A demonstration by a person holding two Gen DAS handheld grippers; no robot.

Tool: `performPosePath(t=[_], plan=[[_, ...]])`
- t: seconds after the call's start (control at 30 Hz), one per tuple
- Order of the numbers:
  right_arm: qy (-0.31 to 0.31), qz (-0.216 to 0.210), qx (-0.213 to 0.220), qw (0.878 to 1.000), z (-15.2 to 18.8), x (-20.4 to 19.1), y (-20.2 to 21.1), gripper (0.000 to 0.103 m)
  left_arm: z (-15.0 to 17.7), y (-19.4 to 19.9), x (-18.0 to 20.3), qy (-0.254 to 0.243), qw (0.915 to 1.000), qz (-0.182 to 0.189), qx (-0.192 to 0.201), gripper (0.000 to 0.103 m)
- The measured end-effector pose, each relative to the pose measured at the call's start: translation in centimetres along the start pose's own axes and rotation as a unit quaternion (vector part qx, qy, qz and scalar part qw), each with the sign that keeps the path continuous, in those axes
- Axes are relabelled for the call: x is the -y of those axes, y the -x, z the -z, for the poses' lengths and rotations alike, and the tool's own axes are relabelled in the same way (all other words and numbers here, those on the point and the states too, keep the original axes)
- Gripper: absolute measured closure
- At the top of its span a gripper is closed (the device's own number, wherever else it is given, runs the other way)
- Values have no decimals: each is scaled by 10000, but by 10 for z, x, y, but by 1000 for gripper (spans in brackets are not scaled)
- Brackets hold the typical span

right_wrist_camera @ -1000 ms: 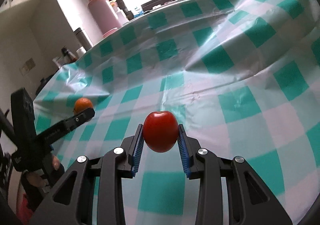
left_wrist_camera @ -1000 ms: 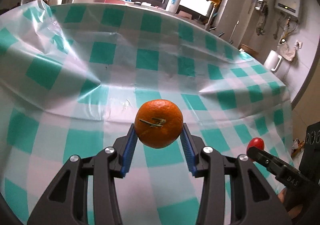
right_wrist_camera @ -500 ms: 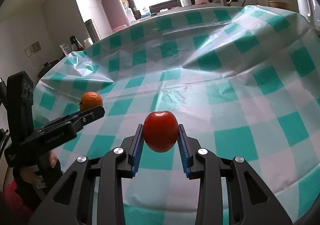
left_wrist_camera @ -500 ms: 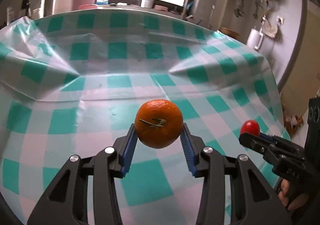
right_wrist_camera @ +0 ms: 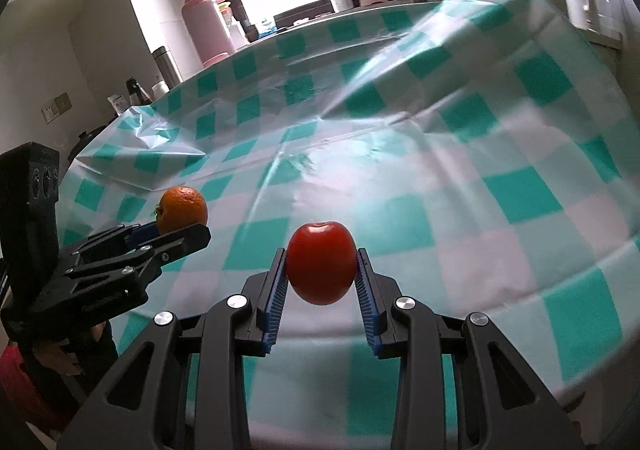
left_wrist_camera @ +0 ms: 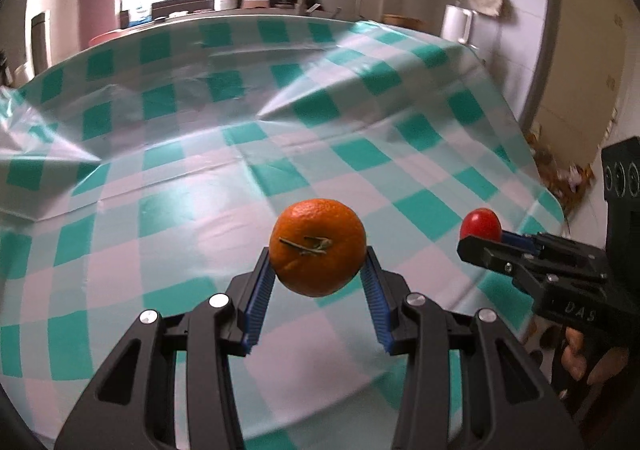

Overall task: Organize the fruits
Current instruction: 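Carry the tangerine and tomato in both grippers down into the white box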

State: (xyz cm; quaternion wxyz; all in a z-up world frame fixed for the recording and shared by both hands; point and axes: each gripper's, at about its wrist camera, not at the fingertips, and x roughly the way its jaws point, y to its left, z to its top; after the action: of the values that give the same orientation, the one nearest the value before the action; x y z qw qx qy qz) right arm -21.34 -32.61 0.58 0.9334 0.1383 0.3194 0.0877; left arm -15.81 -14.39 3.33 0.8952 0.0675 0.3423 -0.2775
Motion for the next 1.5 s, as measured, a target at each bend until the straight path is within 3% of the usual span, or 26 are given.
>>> performPosePath(t=[0.37,0.87,1.13,1.4,1.5], plan=[[-394,292,257,9985,24,50,42,69,8,-9,67,-864,9956,301,-218,59],[-999,784,570,9903,72,116,108,69,30,-13,168,-2172,9719,801,-428,59],[-1257,1287,305,9832,103,144,124,69,56,-17,227,-3020,9444,1155,-594,59],[-1510,1892,-580,9685,148,174,101,69,98,-43,276,-3843,9070,1397,-1008,59],[-1538,2175,-964,9590,164,184,89,69,109,-64,283,-3942,8997,1391,-1257,59]])
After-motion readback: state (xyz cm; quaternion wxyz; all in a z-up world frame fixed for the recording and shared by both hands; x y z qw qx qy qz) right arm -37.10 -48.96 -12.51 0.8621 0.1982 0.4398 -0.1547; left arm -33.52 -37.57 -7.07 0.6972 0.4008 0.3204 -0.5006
